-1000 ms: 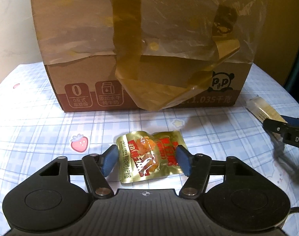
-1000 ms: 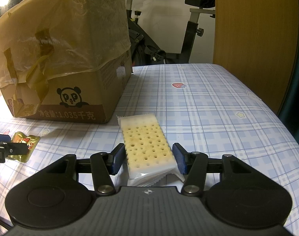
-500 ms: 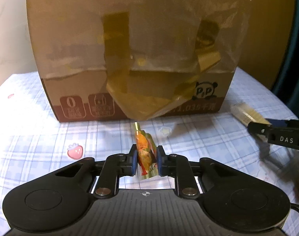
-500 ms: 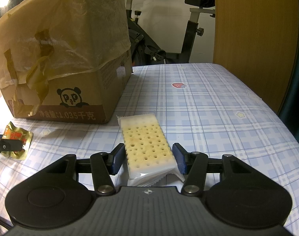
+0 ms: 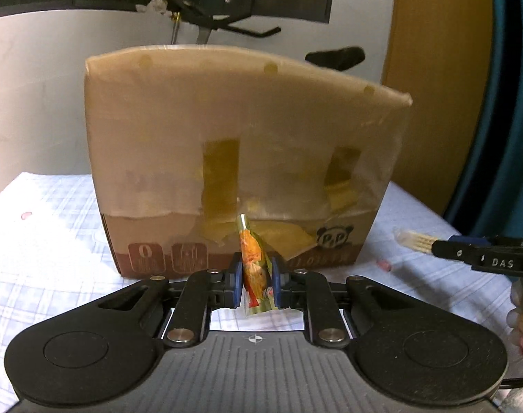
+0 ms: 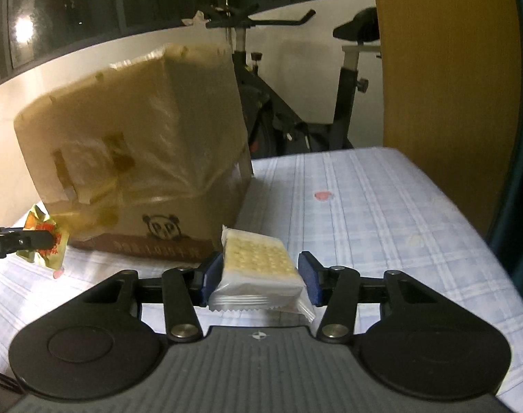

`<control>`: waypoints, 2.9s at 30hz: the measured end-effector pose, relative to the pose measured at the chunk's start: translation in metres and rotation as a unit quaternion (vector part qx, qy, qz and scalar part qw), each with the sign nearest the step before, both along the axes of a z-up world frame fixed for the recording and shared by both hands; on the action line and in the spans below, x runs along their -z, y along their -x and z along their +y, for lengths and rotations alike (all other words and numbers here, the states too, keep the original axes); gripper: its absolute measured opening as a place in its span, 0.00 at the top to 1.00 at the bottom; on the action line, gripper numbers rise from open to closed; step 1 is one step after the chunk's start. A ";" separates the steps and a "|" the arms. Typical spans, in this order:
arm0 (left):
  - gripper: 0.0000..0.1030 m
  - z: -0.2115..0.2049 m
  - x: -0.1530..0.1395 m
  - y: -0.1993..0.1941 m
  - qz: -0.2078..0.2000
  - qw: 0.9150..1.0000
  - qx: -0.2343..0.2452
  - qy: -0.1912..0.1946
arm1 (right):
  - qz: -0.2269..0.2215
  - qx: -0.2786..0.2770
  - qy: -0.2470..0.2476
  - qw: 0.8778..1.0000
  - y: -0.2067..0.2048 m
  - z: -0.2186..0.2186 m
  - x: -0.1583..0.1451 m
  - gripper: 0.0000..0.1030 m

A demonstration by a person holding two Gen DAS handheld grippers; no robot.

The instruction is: Organize snacks

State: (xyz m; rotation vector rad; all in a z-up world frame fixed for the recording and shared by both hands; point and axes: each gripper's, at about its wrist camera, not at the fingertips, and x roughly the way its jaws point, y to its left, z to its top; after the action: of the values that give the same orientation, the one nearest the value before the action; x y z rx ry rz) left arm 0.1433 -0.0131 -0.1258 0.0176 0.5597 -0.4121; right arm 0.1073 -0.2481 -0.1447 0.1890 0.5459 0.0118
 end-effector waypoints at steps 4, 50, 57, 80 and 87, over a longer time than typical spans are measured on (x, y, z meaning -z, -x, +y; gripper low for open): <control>0.83 0.006 -0.008 0.004 -0.007 1.000 0.000 0.015 | 0.001 -0.005 -0.002 1.000 0.002 0.004 -0.006 0.50; 0.29 0.026 -0.127 -0.140 -0.030 0.998 -0.045 0.021 | -0.040 -0.066 0.014 0.997 -0.198 0.096 -0.130 0.22; 0.13 0.028 -0.142 -0.111 -0.061 0.997 -0.050 0.002 | -0.047 -0.046 0.007 0.998 -0.176 0.092 -0.147 0.07; 0.06 0.045 -0.189 0.008 -0.128 0.986 -0.093 -0.044 | -0.085 -0.032 0.003 0.996 -0.044 0.108 -0.187 0.00; 0.06 0.043 -0.200 0.022 -0.138 0.985 -0.095 -0.035 | -0.103 -0.032 0.011 0.994 -0.013 0.105 -0.210 0.00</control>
State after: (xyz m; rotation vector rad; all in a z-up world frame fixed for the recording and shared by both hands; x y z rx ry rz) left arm 0.1212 0.0295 0.0745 0.0874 0.2977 -0.1984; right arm 0.1204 -0.1428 0.0651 0.1472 0.3451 0.0872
